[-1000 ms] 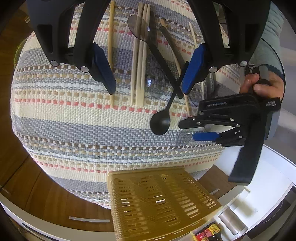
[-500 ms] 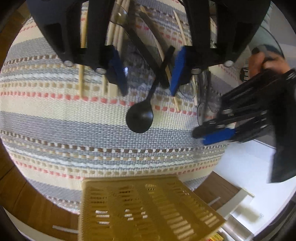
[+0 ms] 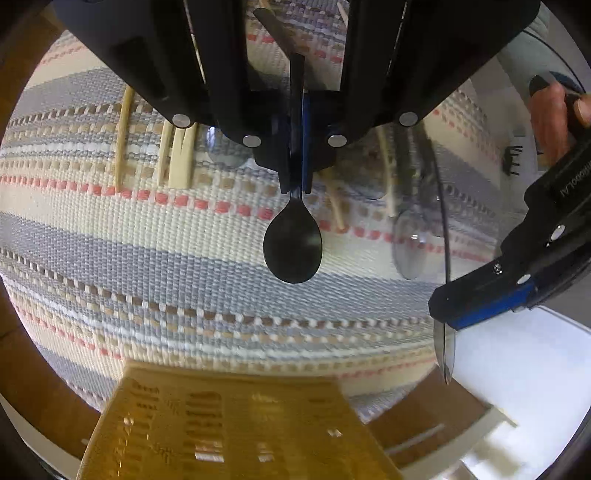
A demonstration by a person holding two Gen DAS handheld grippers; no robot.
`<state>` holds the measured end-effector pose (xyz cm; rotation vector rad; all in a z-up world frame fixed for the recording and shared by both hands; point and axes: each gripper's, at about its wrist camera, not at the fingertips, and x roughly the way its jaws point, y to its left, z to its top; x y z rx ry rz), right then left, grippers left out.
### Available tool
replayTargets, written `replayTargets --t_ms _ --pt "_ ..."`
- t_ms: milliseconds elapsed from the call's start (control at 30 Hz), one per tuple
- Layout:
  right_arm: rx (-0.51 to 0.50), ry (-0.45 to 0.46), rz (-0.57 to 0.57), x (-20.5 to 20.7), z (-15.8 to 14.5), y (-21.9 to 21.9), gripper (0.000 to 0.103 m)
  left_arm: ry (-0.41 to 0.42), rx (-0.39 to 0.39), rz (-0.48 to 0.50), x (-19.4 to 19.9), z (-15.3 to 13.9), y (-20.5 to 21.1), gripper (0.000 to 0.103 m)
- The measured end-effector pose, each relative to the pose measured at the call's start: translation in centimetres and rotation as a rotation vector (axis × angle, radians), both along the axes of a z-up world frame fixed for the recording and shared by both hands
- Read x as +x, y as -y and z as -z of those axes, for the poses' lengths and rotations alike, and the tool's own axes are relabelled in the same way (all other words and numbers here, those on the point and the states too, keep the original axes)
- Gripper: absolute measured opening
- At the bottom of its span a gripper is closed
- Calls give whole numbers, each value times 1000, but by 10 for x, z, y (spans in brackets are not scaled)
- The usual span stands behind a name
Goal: Organize utensils
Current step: 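Grasp the black spoon with the right tool while the left tool grasps a clear plastic spoon, then carry both spoons over the yellow holder and open both tools to drop them in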
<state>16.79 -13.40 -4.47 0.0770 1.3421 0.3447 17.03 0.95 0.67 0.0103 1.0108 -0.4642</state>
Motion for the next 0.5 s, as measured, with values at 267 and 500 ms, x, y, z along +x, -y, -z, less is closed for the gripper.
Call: replayTargets --t_ms 267,500 --pt "107 290 -37 -34 -84 33 4 207 -132 -36 -38 -74 -20 29" --pt "58 774 11 -46 -172 52 4 482 -177 -146 -37 -156 -18 29"
